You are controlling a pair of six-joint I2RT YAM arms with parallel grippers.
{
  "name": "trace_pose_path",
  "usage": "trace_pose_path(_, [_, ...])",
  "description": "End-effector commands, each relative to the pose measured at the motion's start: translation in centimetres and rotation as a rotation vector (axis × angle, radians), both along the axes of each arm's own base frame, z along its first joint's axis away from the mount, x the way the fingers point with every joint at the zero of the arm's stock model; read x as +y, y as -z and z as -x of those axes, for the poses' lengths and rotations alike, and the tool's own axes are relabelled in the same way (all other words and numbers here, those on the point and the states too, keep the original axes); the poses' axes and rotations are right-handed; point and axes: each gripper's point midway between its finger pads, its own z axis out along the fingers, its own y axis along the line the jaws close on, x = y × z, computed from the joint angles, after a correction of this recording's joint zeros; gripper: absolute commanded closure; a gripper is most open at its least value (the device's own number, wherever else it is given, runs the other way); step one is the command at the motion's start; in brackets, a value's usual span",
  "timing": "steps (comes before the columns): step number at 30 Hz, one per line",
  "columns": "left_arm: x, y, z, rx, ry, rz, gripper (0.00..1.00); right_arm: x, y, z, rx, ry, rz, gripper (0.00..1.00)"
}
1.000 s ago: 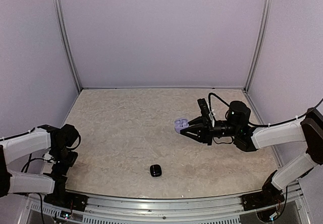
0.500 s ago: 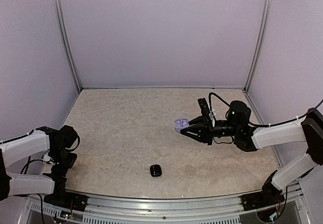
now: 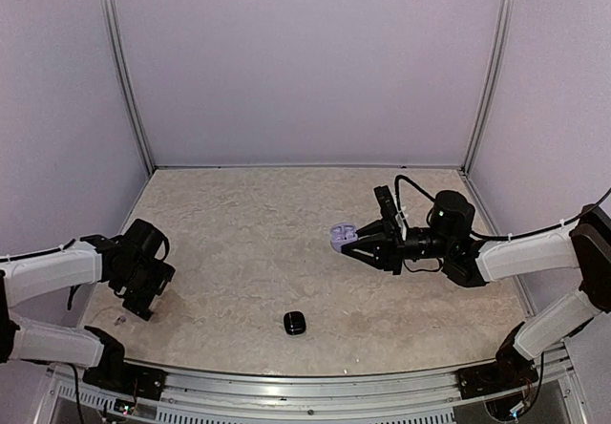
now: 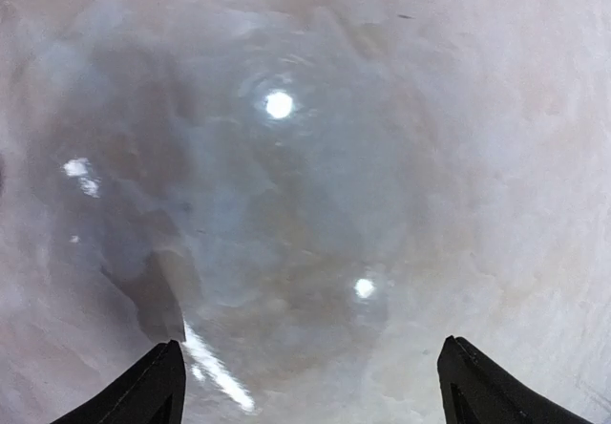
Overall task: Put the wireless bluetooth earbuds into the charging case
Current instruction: Move the left earbud to the center of the board.
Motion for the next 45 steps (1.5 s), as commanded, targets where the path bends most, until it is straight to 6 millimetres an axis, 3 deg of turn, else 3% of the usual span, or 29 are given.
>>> trace_pose_path(1, [-2.5, -4.7, -5.0, -0.188, 0.063, 0.017, 0.08, -0.3, -0.2, -0.1, -0.009, 0.000, -0.011, 1.00])
trace_pose_path(6, [1.4, -5.9, -2.1, -0.073, -0.093, -0.104, 0.14, -0.3, -0.2, -0.1, -0.007, 0.000, -0.010, 1.00])
trace_pose_path(18, [7.1, -2.0, 3.1, 0.081, -0.314, -0.105, 0.26, -0.3, 0.0, -0.2, -0.004, 0.001, -0.003, 1.00])
trace_pose_path(23, [7.4, -0.4, 4.4, 0.144, -0.328, -0.095, 0.29, -0.2, 0.2, -0.3, -0.001, 0.006, 0.002, 1.00])
trace_pose_path(45, [8.9, 1.3, 6.0, 0.214, -0.382, -0.095, 0.63, -0.1, 0.7, -0.6, 0.004, 0.010, 0.013, 1.00])
